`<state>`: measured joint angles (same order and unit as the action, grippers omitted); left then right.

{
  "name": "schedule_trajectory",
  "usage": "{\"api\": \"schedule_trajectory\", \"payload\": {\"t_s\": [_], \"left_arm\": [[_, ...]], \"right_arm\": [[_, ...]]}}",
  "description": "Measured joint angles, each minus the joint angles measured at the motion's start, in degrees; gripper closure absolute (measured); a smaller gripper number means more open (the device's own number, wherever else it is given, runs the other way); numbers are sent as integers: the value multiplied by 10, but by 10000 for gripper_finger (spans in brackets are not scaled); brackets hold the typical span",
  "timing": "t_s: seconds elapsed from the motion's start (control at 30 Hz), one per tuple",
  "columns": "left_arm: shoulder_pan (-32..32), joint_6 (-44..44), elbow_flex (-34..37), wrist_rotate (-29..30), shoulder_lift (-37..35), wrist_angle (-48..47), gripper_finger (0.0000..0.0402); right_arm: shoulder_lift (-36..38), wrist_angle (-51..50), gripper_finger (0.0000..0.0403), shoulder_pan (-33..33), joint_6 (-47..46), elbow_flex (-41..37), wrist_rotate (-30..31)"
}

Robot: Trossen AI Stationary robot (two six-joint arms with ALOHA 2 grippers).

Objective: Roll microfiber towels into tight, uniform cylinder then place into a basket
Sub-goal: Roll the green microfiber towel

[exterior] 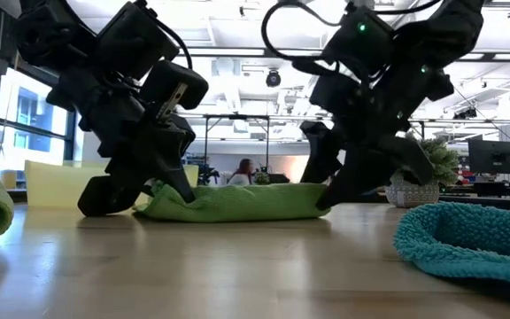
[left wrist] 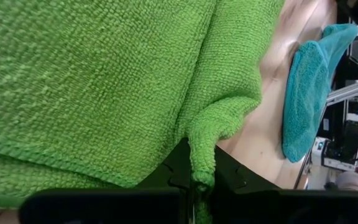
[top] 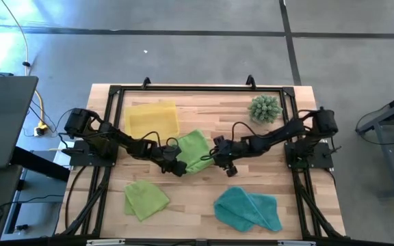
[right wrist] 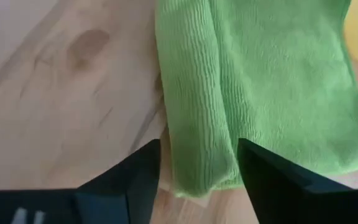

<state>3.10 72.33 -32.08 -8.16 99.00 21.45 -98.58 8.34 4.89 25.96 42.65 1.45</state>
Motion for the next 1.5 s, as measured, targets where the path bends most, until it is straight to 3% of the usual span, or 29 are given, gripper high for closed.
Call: {"api": "schedule_trajectory", "payload": {"t_s": [0.13, 0.27, 0.33, 0.4, 0.67, 0.77, 1.03, 1.27, 1.5], "left_arm": [[0, -21, 0, -2, 0, 0, 390], [2, -99, 0, -8, 0, -4, 390], [3, -132, 0, -12, 0, -7, 390], [7, -157, 0, -14, 0, -8, 390], [32, -220, 1, 4, 0, -10, 390], [36, -186, -2, 19, 1, -9, 390], [30, -16, -29, 16, 3, -15, 390], [32, 113, -34, -79, 5, -9, 390], [33, 67, -36, -130, 4, -13, 390]], "right_arm": [[-10, 4, 256, 0, -4, 0, -1], [-16, 7, 332, 1, -13, 0, -7], [-16, 6, 375, 2, -33, 0, -20], [-16, 5, 394, 2, -49, 0, -47], [-15, -52, 399, -4, -222, 33, -206], [-15, -61, 396, -12, -309, 47, -262], [-31, -84, 401, -50, -484, 49, -256], [-74, -84, 402, -58, -498, 53, -296], [-79, -89, 402, -60, -473, 51, -427]]}}
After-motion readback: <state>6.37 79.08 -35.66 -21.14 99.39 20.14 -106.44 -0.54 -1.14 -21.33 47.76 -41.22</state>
